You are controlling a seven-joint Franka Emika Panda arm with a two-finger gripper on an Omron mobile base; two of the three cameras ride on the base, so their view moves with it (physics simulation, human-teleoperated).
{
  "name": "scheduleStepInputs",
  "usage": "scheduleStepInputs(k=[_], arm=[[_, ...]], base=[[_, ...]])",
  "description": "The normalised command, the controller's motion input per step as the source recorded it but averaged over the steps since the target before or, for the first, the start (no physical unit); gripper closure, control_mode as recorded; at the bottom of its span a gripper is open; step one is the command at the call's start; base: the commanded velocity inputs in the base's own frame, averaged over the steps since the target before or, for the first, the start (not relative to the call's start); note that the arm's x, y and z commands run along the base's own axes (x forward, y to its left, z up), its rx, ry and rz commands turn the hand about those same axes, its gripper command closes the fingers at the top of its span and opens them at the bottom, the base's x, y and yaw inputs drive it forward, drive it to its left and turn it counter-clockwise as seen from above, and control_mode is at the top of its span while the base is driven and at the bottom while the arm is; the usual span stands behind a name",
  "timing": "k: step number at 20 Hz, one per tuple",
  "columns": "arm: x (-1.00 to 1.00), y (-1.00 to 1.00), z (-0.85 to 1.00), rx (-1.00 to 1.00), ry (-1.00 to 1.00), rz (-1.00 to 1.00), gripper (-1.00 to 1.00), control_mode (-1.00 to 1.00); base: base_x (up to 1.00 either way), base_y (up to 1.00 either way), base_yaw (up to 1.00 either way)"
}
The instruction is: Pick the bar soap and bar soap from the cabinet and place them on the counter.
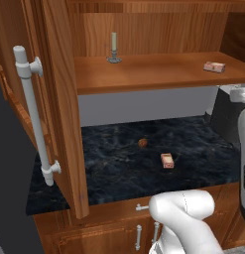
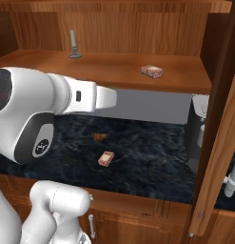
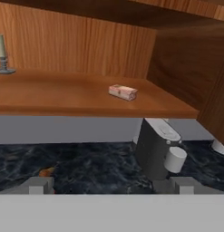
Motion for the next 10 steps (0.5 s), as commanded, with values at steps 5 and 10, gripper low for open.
scheduleStepInputs(k=[5,10], arm=[[0.04,-0.1,0.19,-0.02,-0.04,0.0,-1.0,-1.0],[0.15,-0.05,0.11,0.0,0.0,0.0,-1.0,-1.0]], base=[[0.0,0.0,0.0],[0.0,0.0,0.0]])
